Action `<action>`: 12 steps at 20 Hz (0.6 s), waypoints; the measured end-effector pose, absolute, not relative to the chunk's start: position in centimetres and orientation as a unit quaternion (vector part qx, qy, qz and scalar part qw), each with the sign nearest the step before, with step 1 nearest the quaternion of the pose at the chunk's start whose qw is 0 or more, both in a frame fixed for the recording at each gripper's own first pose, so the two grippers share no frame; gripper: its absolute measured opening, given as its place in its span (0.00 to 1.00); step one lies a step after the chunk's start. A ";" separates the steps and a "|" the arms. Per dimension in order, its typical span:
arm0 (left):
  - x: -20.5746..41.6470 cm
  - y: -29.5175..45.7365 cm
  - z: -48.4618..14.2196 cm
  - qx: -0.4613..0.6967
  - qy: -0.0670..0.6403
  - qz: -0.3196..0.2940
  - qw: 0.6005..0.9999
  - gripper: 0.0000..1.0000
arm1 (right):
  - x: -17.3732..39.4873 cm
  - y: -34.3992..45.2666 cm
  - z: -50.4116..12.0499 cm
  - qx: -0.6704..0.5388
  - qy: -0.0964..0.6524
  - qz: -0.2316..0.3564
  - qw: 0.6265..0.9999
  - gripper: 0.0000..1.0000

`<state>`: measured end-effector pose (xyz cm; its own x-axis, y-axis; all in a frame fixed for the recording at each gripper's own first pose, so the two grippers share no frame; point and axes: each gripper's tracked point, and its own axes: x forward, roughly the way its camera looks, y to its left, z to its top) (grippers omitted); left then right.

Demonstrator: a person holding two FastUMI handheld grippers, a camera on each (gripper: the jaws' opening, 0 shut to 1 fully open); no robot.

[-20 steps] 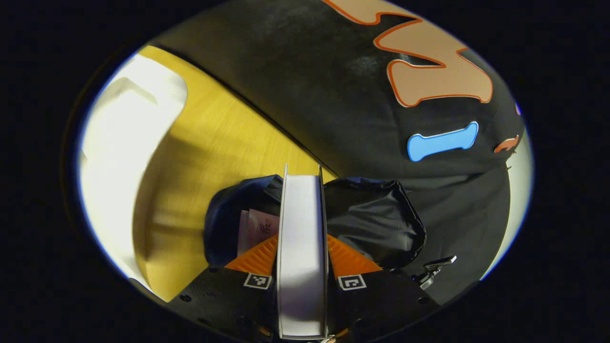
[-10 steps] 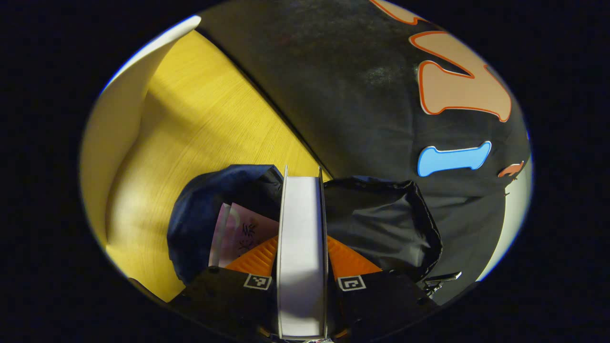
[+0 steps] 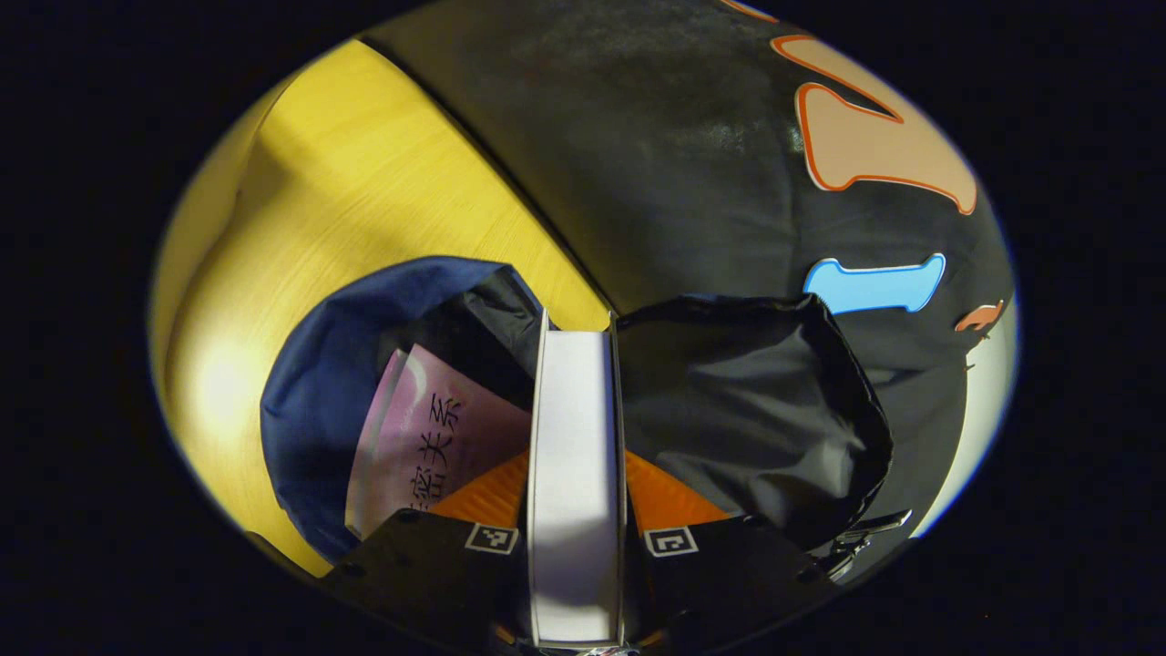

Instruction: Open the schoolbag, grab two books from the bookshelf and put them into the schoolbag.

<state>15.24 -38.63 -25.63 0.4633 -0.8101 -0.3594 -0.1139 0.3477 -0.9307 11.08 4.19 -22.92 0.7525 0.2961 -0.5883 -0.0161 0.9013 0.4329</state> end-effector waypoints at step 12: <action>13.5 -39.2 -28.3 -0.419 0.491 -0.243 0.724 0.42 | 11.0 4.4 -23.8 0.217 0.346 0.090 0.908 0.03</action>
<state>13.45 -39.25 -28.27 0.3997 -0.7631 -0.5079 -0.0596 0.5313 -0.8451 11.03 4.42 -23.78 0.7439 0.3131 -0.5904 -0.0122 0.8897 0.4564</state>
